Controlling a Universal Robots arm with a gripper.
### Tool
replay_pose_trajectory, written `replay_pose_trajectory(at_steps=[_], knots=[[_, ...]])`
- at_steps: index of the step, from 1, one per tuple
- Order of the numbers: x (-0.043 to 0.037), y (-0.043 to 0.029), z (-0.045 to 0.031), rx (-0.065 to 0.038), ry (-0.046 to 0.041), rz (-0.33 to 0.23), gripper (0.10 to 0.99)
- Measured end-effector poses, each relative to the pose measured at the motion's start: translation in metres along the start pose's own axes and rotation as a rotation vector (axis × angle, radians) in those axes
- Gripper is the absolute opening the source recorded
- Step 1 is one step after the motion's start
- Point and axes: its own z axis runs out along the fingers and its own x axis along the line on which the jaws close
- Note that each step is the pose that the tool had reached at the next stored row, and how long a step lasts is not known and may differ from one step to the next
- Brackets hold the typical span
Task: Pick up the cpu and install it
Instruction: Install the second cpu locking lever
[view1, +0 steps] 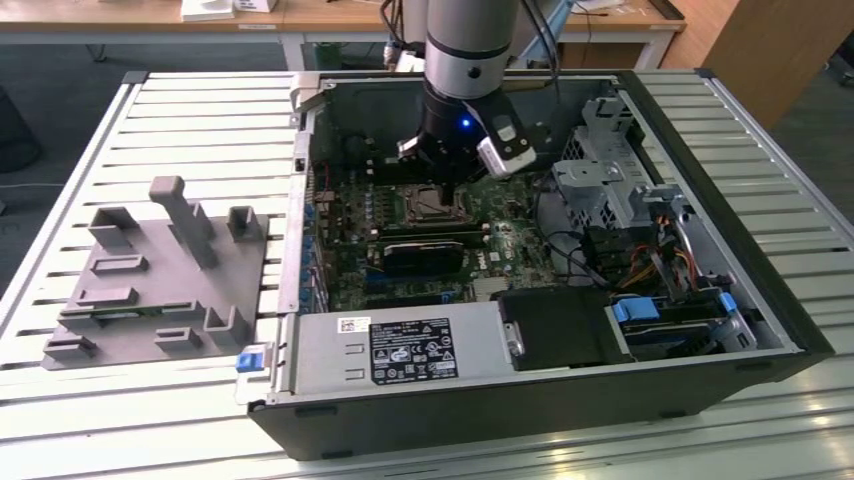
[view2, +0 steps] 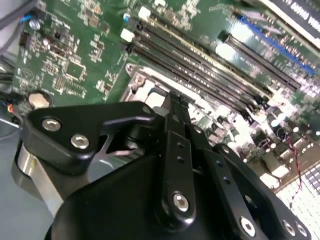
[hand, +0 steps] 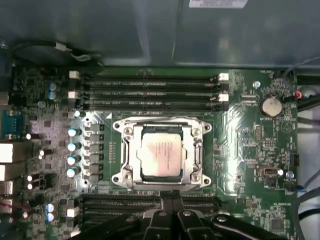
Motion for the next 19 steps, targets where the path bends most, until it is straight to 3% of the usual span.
replay_pose_trajectory(at_steps=[2, 4, 5, 8, 11, 15, 19], knots=[[0.0003, -0.0012, 0.0001, -0.012, 0.0001, 0.000, 0.106], [0.0007, -0.0037, 0.0000, -0.032, 0.0001, 0.000, 0.106], [0.0009, -0.0058, 0.0000, -0.036, 0.0000, 0.000, 0.106], [0.0025, -0.0133, 0.0000, -0.041, 0.0000, 0.000, 0.106], [0.0104, -0.0169, 0.0002, -0.042, 0.0001, 0.000, 0.106], [0.0226, -0.0180, 0.0015, -0.044, 0.0000, 0.000, 0.106], [0.0268, -0.0183, 0.0069, -0.044, 0.0000, 0.000, 0.106]])
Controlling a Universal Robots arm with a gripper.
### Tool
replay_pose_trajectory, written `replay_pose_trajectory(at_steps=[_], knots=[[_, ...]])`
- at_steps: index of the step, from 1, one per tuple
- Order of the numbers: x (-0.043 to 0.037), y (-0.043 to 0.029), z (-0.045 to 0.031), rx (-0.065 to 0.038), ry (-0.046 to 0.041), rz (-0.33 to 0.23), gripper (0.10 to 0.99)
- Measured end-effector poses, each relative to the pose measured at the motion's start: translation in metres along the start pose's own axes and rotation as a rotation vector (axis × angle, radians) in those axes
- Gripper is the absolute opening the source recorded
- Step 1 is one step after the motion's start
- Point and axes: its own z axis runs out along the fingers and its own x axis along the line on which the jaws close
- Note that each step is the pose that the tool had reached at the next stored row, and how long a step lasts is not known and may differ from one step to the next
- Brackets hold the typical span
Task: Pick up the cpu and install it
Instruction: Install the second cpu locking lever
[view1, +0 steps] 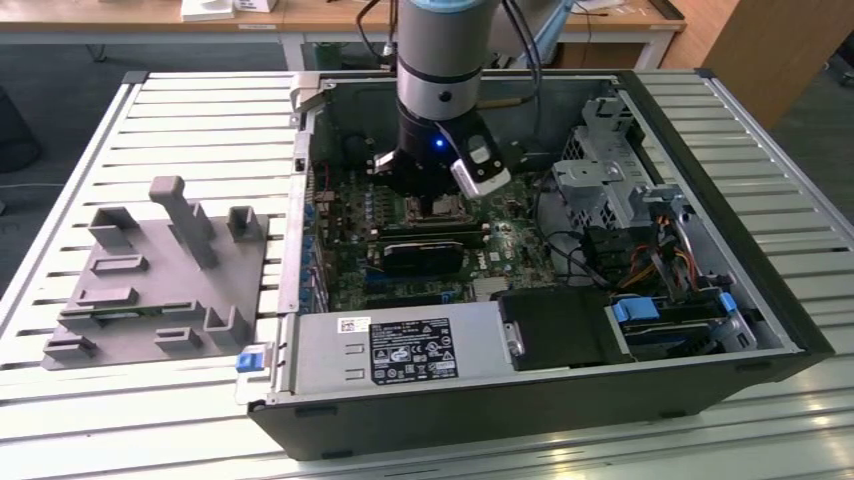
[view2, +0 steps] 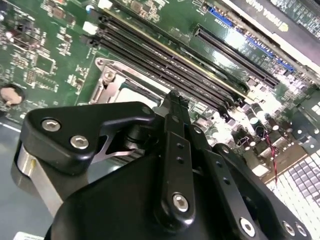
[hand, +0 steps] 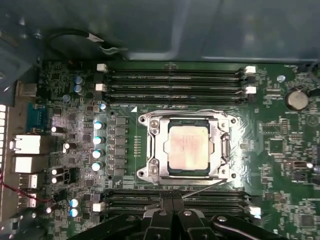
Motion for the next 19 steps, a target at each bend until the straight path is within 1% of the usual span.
replay_pose_trajectory(at_steps=[9, 10, 13, 14, 15, 16, 19], knots=[[0.0021, -0.0017, 0.0157, 0.000, 0.0001, 0.000, 0.106], [0.0029, -0.0021, 0.0159, -0.003, 0.0001, 0.000, 0.106], [0.0050, -0.0042, 0.0158, -0.032, 0.0001, 0.000, 0.106], [0.0056, -0.0054, 0.0157, -0.040, 0.0001, 0.000, 0.106], [0.0060, -0.0069, 0.0156, -0.046, 0.0000, 0.000, 0.106], [0.0064, -0.0087, 0.0154, -0.050, 0.0000, 0.000, 0.106], [0.0088, -0.0134, 0.0150, -0.056, 0.0001, 0.000, 0.106]])
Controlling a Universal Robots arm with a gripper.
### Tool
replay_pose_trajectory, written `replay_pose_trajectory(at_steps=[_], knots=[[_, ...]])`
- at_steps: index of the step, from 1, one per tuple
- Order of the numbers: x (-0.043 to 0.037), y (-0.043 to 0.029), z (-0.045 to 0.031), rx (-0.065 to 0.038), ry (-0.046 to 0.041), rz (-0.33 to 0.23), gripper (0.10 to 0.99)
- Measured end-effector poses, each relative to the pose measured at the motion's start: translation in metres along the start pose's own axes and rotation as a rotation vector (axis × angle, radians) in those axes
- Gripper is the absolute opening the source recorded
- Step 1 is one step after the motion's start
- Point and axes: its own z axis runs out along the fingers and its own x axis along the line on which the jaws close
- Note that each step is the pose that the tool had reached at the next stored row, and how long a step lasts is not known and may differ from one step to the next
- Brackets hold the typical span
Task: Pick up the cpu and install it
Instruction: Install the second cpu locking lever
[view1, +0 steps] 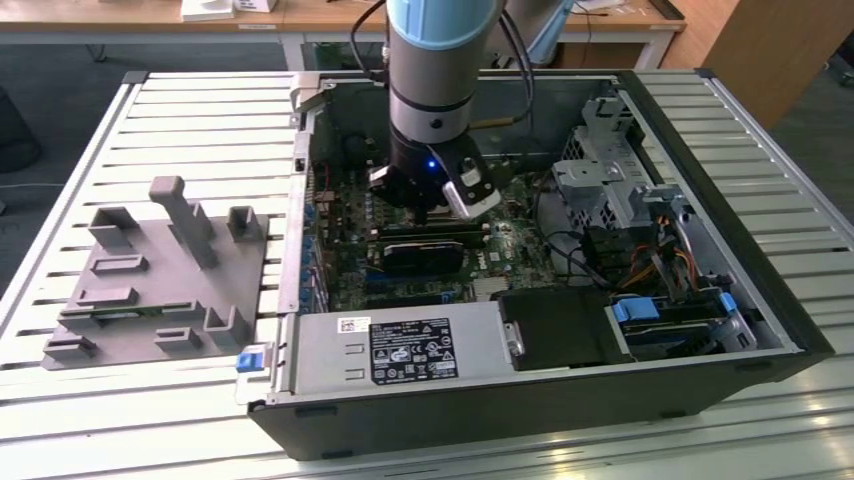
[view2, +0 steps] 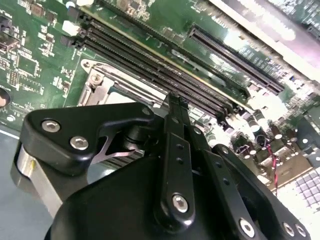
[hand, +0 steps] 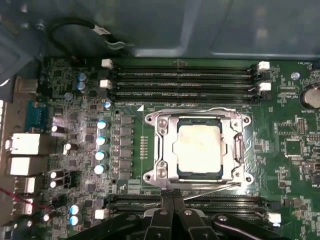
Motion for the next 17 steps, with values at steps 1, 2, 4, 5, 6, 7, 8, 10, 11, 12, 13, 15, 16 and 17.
replay_pose_trajectory(at_steps=[1, 2, 4, 5, 6, 7, 8, 10, 11, 12, 13, 15, 16, 17], knots=[[0.0010, -0.0006, -0.0001, -0.003, 0.0000, 0.000, 0.106], [0.0024, -0.0012, -0.0001, -0.005, 0.0000, 0.000, 0.106], [0.0057, -0.0027, 0.0000, -0.009, -0.0004, 0.000, 0.106], [0.0070, -0.0033, 0.0004, -0.010, -0.0006, 0.000, 0.106], [0.0082, -0.0036, 0.0013, -0.012, -0.0009, 0.000, 0.106], [0.0091, -0.0037, 0.0025, -0.013, -0.0010, 0.000, 0.106], [0.0097, -0.0040, 0.0039, -0.014, -0.0009, 0.000, 0.106], [0.0098, -0.0045, 0.0069, -0.016, -0.0008, 0.000, 0.106], [0.0099, -0.0047, 0.0084, -0.018, -0.0008, 0.000, 0.106], [0.0100, -0.0049, 0.0096, -0.020, -0.0009, 0.000, 0.106], [0.0103, -0.0050, 0.0102, -0.021, -0.0009, 0.000, 0.106], [0.0119, -0.0051, 0.0107, -0.023, -0.0009, 0.000, 0.106], [0.0121, -0.0051, 0.0110, -0.023, -0.0008, 0.000, 0.106], [0.0121, -0.0052, 0.0117, -0.024, -0.0008, 0.000, 0.106]])
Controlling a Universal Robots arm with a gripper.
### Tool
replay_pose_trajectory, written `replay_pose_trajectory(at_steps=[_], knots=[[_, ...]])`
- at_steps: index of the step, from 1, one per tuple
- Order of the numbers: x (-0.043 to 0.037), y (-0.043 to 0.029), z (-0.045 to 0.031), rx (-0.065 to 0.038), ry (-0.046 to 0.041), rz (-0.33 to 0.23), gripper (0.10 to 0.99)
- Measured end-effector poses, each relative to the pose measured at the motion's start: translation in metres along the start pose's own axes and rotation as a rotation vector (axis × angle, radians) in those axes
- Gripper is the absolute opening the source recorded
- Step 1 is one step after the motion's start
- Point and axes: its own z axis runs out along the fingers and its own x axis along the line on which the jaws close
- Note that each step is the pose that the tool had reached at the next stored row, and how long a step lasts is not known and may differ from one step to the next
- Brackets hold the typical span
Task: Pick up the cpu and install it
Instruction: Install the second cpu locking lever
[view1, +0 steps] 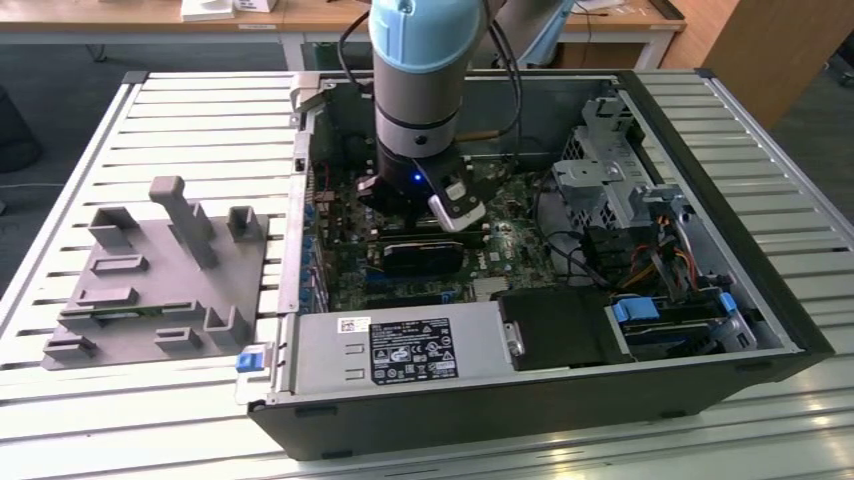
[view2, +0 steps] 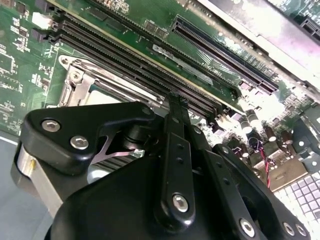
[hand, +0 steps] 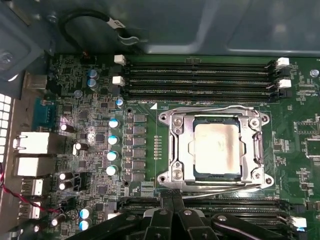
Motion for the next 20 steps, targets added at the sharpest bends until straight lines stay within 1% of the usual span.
replay_pose_trajectory(at_steps=[2, 4, 8, 12, 16, 20], knots=[[0.0001, -0.0003, 0.0016, -0.002, 0.0002, 0.000, 0.106], [0.0001, -0.0006, 0.0025, -0.006, 0.0003, 0.000, 0.106], [0.0000, -0.0006, 0.0042, -0.019, 0.0002, 0.000, 0.106], [0.0000, -0.0007, 0.0063, -0.035, 0.0001, 0.000, 0.106], [0.0001, -0.0002, 0.0075, -0.047, 0.0001, 0.000, 0.106], [0.0020, 0.0002, 0.0088, -0.052, 0.0001, 0.000, 0.106]])
